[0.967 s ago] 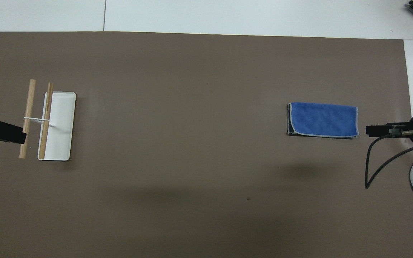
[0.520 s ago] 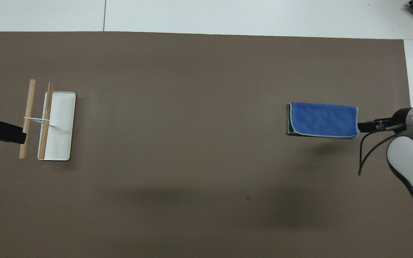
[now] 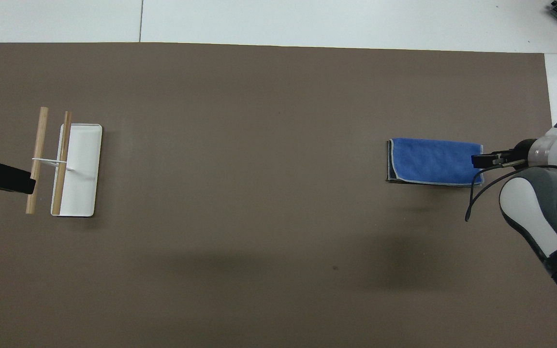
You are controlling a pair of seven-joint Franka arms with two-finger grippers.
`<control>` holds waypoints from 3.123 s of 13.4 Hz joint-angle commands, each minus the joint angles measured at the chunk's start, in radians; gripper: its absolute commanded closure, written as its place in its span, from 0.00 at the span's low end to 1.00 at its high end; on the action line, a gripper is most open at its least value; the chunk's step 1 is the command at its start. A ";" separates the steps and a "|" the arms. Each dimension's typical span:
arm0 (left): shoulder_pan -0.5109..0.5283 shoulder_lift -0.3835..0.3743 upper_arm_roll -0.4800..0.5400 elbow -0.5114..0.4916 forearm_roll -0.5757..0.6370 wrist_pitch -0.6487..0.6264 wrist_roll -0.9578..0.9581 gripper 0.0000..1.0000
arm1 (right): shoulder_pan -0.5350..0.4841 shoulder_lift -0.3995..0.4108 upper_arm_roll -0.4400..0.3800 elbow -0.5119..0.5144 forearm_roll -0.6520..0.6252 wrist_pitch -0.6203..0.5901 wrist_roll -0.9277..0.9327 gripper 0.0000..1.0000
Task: Right arm passes towel to left arm to hang
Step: 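Reach the right gripper to the near edge of the blue towel, then close the right gripper on the blue towel's edge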
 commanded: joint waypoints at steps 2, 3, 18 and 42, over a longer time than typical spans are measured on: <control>0.000 -0.025 -0.003 -0.027 0.016 -0.003 -0.009 0.00 | 0.000 0.050 0.003 -0.002 0.008 0.068 0.009 0.00; 0.000 -0.025 -0.001 -0.027 0.014 -0.003 -0.009 0.00 | -0.006 0.073 0.003 -0.002 0.008 0.091 0.010 0.00; 0.000 -0.025 -0.003 -0.027 0.014 -0.003 -0.009 0.00 | -0.017 0.202 0.003 0.002 0.008 0.230 0.099 0.01; 0.000 -0.025 -0.001 -0.027 0.014 -0.003 -0.009 0.00 | -0.010 0.156 0.006 0.077 0.007 0.085 0.173 1.00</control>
